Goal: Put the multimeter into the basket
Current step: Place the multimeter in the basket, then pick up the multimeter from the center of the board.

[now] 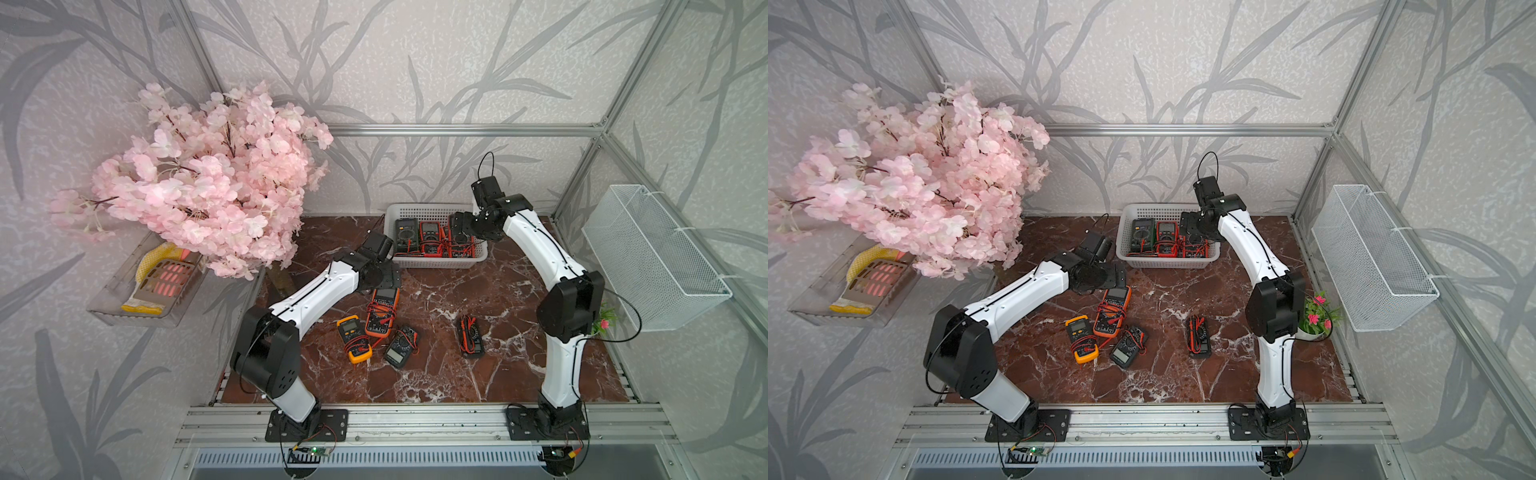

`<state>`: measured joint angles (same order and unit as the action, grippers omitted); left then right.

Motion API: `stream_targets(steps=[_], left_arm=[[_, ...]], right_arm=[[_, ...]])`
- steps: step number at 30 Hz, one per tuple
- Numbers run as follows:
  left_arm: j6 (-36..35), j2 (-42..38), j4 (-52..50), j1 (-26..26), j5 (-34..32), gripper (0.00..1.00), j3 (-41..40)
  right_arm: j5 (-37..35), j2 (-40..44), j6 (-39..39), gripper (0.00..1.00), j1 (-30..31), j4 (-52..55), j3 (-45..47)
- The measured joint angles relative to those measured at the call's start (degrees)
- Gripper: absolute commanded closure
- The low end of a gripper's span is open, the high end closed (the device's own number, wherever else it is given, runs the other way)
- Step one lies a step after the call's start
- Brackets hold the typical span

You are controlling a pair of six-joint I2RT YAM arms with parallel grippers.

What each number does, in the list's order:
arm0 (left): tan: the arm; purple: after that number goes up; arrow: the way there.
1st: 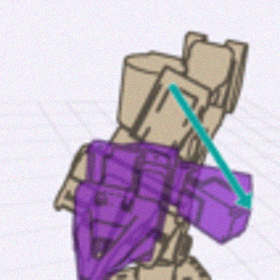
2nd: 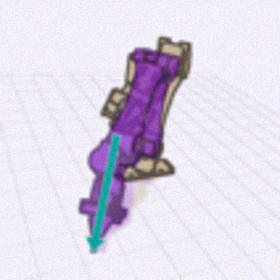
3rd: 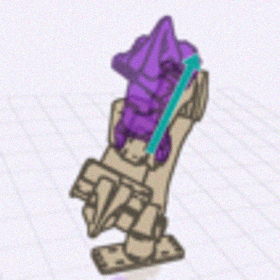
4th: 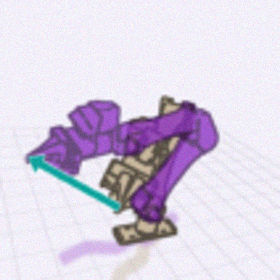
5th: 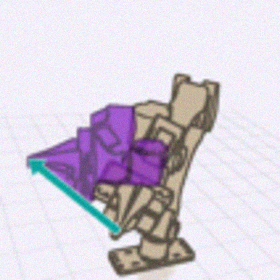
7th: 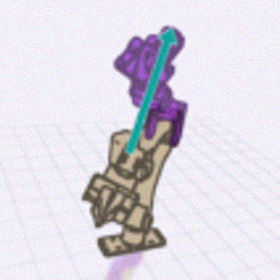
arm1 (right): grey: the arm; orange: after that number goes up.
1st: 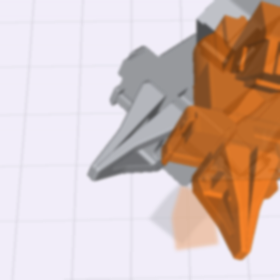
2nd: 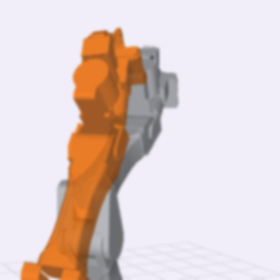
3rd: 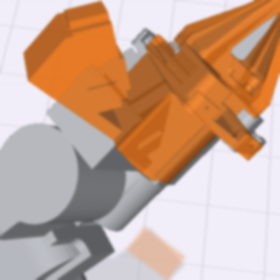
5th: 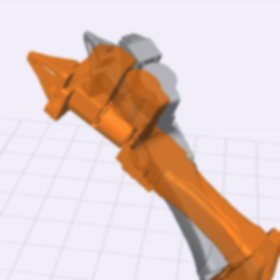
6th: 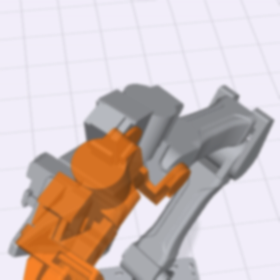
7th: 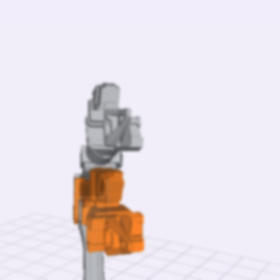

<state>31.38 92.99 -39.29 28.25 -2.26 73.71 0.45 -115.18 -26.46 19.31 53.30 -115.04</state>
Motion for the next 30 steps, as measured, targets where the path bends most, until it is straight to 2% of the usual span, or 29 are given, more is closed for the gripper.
stream_targets(steps=[7,13,21,30], left_arm=[[-1.84,0.22,0.35,0.00,-1.73,0.00,-1.29],[-3.08,2.54,1.57,0.09,-2.14,0.00,-1.62],[-4.90,6.54,3.58,0.20,-1.88,0.00,-1.99],[-7.06,8.92,4.98,0.26,-0.83,0.00,-1.99]], right_arm=[[4.61,12.70,-4.59,0.01,4.20,-8.15,23.56],[7.21,19.08,-7.02,0.01,8.61,-13.05,34.64],[8.44,22.12,-9.35,0.01,14.67,-16.55,39.98],[8.57,22.67,-10.54,0.01,14.93,-17.07,41.20]])
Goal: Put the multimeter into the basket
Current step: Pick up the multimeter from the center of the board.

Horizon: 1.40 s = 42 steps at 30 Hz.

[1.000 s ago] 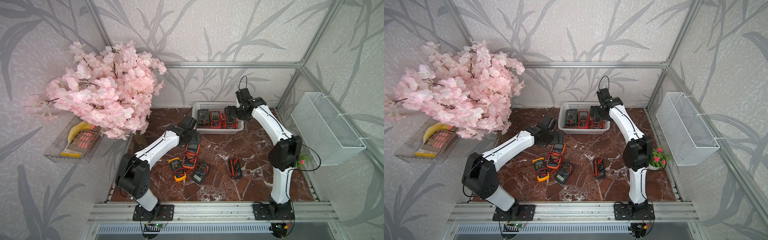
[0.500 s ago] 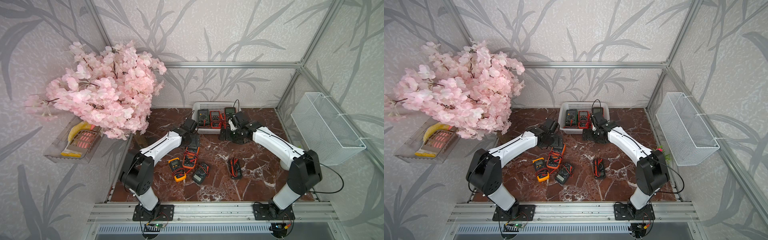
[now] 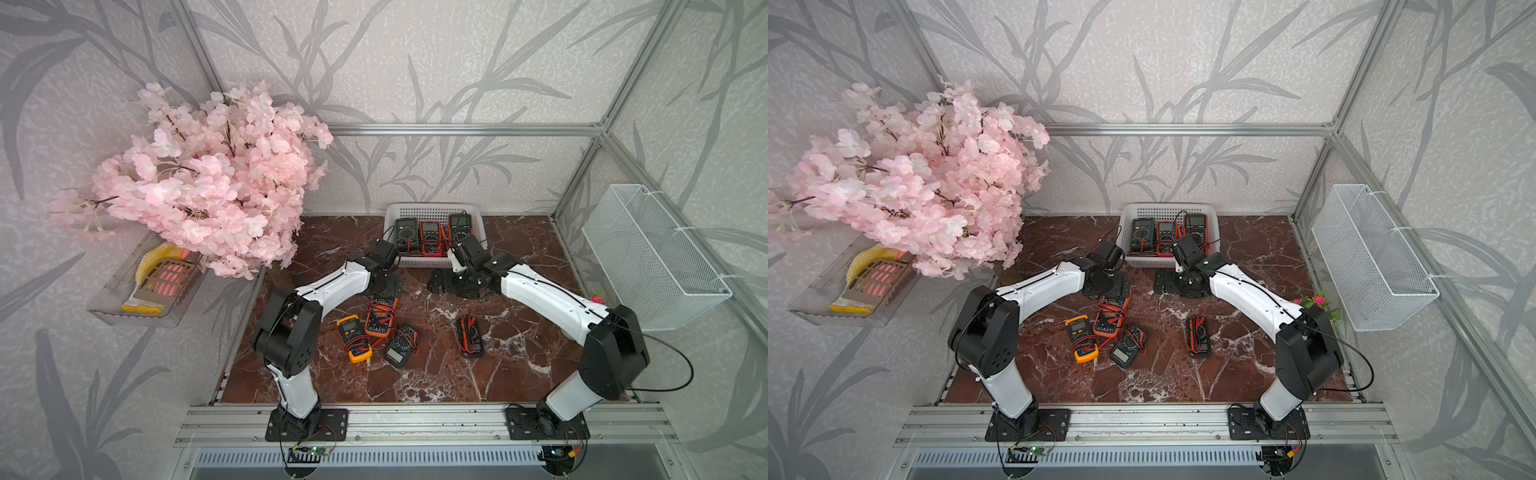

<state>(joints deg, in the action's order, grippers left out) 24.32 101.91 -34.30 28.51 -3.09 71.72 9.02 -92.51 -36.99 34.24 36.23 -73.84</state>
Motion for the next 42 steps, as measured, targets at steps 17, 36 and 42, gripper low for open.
stream_targets(steps=[17,36,42], left_arm=[[-1.75,5.40,0.96,0.85,0.61,0.00,0.00],[0.00,8.09,3.17,1.07,0.72,0.36,-0.66],[0.74,7.56,2.75,1.05,0.66,0.45,-0.63]], right_arm=[[-0.48,1.01,-0.68,0.01,0.04,0.15,0.66],[-1.95,4.46,1.68,0.01,0.04,1.64,1.46],[-1.62,4.76,2.54,0.01,-0.50,1.49,1.62]])
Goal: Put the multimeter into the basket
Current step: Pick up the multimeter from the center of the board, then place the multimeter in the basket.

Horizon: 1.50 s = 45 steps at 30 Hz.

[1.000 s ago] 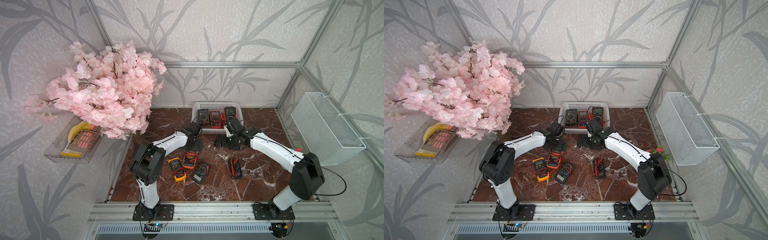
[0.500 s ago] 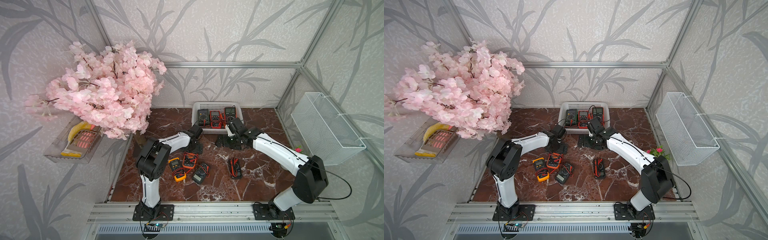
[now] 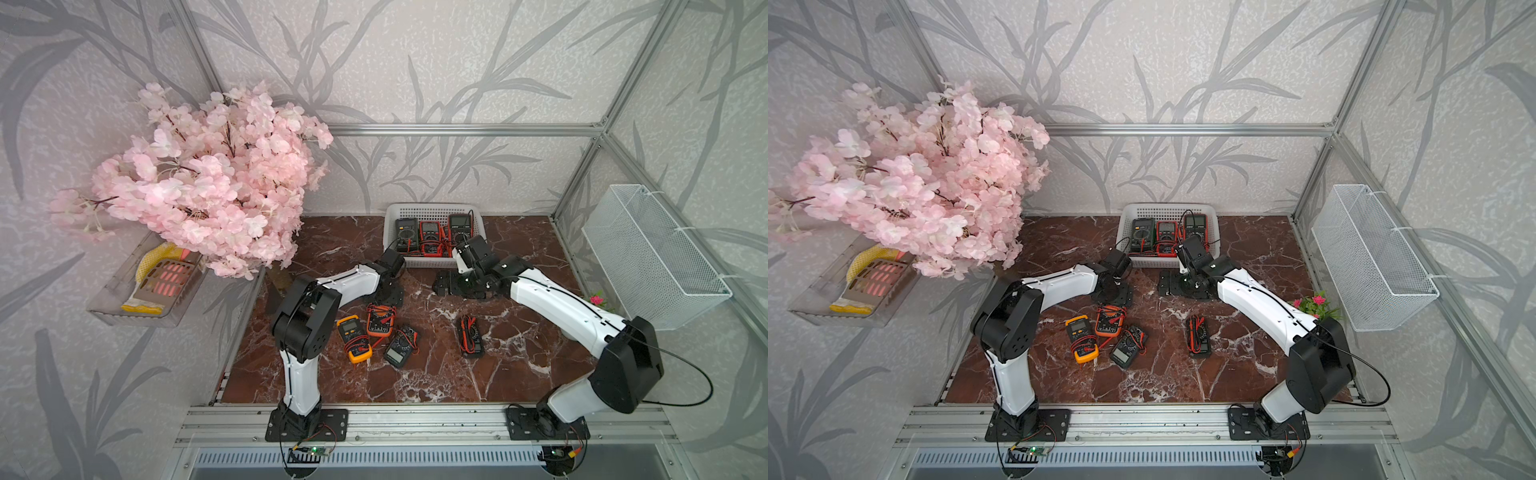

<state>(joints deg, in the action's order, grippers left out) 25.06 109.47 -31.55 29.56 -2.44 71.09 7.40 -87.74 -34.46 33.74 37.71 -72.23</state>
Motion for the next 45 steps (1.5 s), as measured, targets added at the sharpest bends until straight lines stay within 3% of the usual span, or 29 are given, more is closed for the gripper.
stream_targets(steps=[16,33,39,45], left_arm=[[0.63,-3.43,-5.27,0.00,-1.11,0.58,9.90],[0.74,-3.63,-14.34,0.02,-0.31,0.60,19.98],[2.03,-3.69,-13.94,0.02,0.07,0.60,18.84],[5.09,-5.09,-9.11,0.02,0.59,0.60,11.17]], right_arm=[[5.46,1.31,-0.13,0.01,-6.21,-2.12,-0.02],[9.25,2.62,-1.18,0.01,-10.86,-3.74,-0.92],[9.66,2.64,-1.33,0.01,-11.37,-4.00,-0.92],[9.84,3.04,-1.29,0.01,-11.65,-4.00,-0.90]])
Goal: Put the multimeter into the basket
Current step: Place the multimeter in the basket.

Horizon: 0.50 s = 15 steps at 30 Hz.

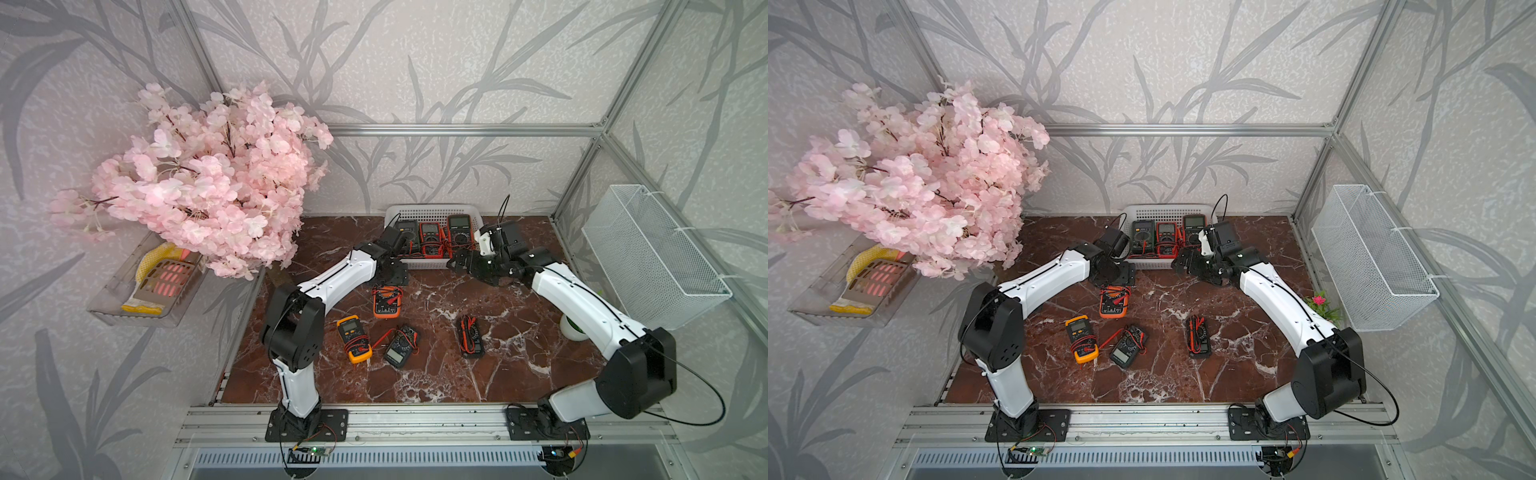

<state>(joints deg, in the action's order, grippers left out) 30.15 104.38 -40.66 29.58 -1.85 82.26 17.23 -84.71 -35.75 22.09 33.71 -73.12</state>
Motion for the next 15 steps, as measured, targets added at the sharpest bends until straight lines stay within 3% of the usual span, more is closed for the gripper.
stream_targets(steps=[15], left_arm=[[3.10,-8.68,4.92,0.00,-0.22,0.60,-9.40]], right_arm=[[0.24,0.55,0.39,0.01,-0.72,0.20,0.00]])
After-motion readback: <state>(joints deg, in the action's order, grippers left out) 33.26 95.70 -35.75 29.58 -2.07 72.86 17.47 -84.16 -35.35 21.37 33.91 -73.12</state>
